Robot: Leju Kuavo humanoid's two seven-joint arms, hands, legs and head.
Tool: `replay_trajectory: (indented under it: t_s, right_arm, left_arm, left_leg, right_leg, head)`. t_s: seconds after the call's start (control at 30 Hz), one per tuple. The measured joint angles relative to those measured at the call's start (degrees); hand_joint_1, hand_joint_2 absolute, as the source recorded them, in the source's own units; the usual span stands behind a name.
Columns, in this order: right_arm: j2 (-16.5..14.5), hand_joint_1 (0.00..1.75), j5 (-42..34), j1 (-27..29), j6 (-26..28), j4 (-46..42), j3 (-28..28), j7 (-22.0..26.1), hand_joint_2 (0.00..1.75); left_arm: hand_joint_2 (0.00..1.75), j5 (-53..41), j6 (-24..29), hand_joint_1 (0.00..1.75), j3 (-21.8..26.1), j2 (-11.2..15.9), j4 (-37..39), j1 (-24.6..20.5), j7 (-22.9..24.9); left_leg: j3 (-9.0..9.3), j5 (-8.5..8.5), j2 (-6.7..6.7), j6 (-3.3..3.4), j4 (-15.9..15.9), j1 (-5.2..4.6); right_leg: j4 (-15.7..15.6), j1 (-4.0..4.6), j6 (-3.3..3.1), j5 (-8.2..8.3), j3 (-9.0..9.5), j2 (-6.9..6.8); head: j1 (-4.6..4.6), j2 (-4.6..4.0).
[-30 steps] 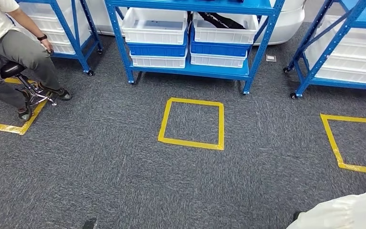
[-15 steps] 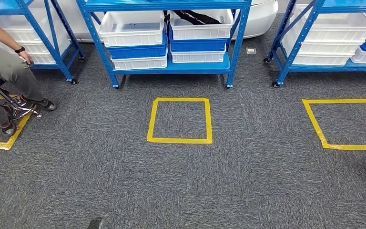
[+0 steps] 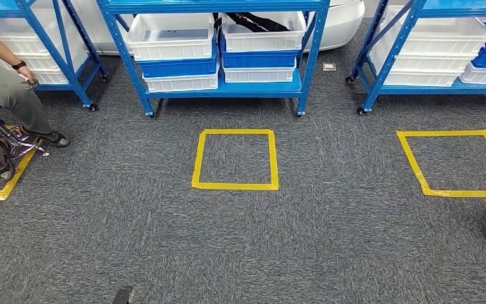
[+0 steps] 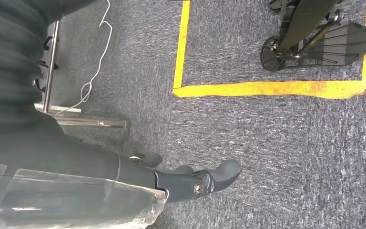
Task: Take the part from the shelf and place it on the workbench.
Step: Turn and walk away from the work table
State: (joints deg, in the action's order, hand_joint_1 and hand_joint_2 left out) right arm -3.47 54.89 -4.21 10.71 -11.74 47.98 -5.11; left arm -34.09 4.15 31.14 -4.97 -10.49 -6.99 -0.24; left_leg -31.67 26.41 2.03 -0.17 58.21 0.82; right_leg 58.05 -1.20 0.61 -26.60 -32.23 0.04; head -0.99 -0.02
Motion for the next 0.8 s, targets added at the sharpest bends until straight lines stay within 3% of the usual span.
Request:
replay_trajectory:
  t_s: [0.4, 0.53, 0.67, 0.8]
  right_arm:
    - [0.0, 0.00, 0.1, 0.0, -0.4, 0.0, 0.0, -0.2, 1.75]
    - [0.0, 0.00, 0.1, 0.0, -0.4, 0.0, 0.3, -0.1, 1.75]
    - [0.0, 0.00, 0.4, 0.0, -0.5, 0.0, 0.5, 0.0, 1.75]
    - [-0.2, 0.00, 0.5, 0.0, -0.5, 0.0, 0.7, 0.0, 1.75]
  left_arm:
    - [1.75, 0.0, 0.0, 0.00, 0.2, 0.0, 0.0, 0.0, -1.1]
    - [0.00, 0.2, 0.7, 0.00, 0.8, 0.0, 0.0, -0.1, -2.9]
    - [0.00, 0.4, 1.7, 0.00, 1.5, -0.1, 0.0, -0.2, -4.3]
    - [0.00, 0.6, 2.0, 0.00, 2.3, 0.0, 0.0, -0.3, -5.0]
  left_leg:
    - [-0.29, 0.00, 0.00, 0.03, 0.1, -0.31]
    - [-0.31, 0.00, 0.00, 0.03, 0.1, -0.30]
    - [-0.32, 0.00, 0.00, 0.03, 0.1, -0.29]
    - [-0.71, 0.36, -0.02, 0.76, 0.7, -0.30]
  right_leg:
    - [0.0, -0.26, 0.02, 0.09, -0.28, -0.01]
    - [0.0, -0.25, 0.00, 0.10, -0.32, -0.01]
    - [0.0, -0.25, 0.00, 0.10, -0.34, -0.01]
    - [-0.2, -0.99, 0.37, 0.32, -0.31, 0.00]
  head:
    - [0.01, 0.00]
    - [0.00, 0.00]
    - [-0.01, 0.00]
    - [-0.03, 0.00]
